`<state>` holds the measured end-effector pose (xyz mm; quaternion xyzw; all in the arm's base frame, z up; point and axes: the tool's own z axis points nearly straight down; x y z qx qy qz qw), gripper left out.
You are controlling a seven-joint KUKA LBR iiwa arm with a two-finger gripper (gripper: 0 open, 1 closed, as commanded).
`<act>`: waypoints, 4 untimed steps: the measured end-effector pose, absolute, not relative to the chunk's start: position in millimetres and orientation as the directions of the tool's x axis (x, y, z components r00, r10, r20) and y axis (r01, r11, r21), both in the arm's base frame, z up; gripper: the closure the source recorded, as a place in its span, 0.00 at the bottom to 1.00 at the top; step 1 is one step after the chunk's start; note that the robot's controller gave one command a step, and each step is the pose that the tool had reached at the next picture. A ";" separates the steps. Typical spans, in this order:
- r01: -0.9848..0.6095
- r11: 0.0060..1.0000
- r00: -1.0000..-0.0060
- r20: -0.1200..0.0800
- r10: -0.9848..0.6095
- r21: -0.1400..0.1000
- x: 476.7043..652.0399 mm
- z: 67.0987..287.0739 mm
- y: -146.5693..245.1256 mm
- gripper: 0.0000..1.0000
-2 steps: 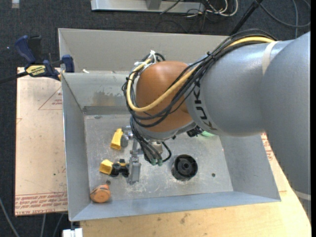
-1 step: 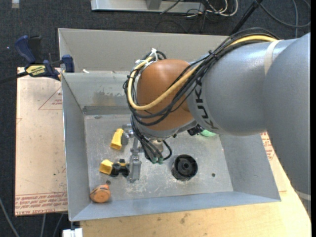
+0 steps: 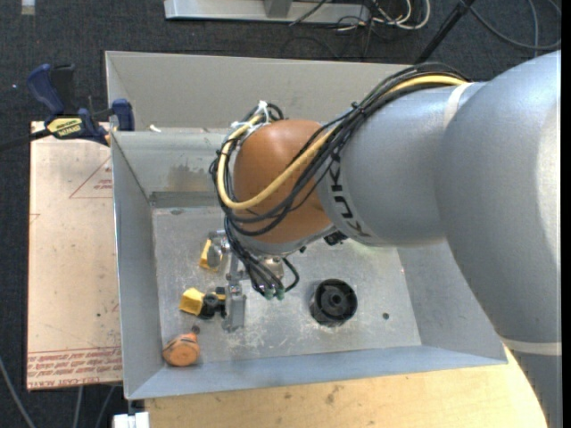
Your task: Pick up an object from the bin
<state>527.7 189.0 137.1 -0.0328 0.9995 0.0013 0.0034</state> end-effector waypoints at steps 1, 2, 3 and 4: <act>-0.254 0.967 -0.967 0.002 -0.254 0.001 523.3 108.3 189.9 0.00; -0.538 0.843 -0.843 -0.002 -0.538 0.002 551.3 70.2 208.3 1.00; -0.537 0.843 -0.843 -0.002 -0.537 0.002 551.3 70.2 208.3 1.00; -0.537 0.844 -0.844 -0.003 -0.537 0.001 571.6 70.3 209.7 1.00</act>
Offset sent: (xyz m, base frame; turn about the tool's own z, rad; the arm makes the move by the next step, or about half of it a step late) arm 0.0233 0.0187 -0.0665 -0.5048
